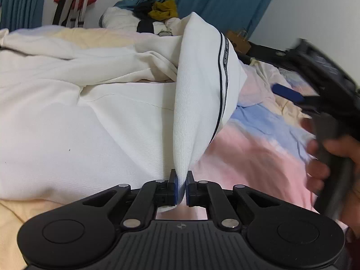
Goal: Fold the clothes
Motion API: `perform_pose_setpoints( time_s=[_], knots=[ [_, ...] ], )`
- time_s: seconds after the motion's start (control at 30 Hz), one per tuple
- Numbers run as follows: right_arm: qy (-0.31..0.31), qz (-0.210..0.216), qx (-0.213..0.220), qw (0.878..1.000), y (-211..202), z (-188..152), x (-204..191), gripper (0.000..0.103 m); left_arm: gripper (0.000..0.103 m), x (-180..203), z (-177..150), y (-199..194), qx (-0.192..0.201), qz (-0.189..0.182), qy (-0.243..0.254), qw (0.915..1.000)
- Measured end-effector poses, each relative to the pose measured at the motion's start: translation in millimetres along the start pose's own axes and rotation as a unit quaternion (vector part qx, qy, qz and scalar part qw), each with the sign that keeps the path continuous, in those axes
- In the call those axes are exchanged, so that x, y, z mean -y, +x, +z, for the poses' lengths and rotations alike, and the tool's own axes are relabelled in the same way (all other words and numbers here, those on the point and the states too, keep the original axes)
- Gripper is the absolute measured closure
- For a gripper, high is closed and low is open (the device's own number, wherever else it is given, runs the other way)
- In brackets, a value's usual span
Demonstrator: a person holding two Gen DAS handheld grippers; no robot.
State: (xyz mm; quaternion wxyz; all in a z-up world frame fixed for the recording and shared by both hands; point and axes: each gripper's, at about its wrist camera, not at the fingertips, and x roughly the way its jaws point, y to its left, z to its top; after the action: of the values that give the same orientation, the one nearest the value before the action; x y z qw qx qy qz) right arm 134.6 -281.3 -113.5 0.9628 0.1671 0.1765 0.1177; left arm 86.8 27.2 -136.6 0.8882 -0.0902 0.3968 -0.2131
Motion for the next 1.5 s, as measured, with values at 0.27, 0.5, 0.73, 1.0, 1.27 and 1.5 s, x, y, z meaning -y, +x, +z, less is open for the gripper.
perform_pose_setpoints(
  time_s=[0.27,0.5,0.73,1.0,1.27,1.5],
  knots=[
    [-0.081,-0.003,-0.017,0.997,71.7,24.7,-25.2,0.016,0.096,-20.2,-8.2,6.0,-0.009,-0.027,-0.030,0.9991],
    [-0.155,-0.069,-0.024,0.985,132.0,6.9,-35.0,0.016,0.093,-24.5,-4.9,24.1,-0.023,-0.025,-0.031,0.9989],
    [-0.248,-0.103,-0.041,0.962,149.5,-21.1,-51.2,0.026,0.091,-26.6,1.1,32.8,-0.029,-0.025,-0.032,0.9988],
    [-0.128,-0.124,-0.034,0.983,105.5,-7.6,-7.9,0.093,0.091,-15.2,5.3,18.0,0.004,-0.012,-0.026,0.9996],
    [0.073,-0.146,0.007,0.987,19.5,3.9,56.7,0.096,0.089,-2.4,9.6,-7.2,0.048,-0.021,-0.019,0.9985],
    [0.289,-0.199,-0.029,0.936,-29.4,-61.0,106.0,0.096,0.088,6.7,7.9,-14.5,0.030,-0.004,0.002,0.9995]
  ],
)
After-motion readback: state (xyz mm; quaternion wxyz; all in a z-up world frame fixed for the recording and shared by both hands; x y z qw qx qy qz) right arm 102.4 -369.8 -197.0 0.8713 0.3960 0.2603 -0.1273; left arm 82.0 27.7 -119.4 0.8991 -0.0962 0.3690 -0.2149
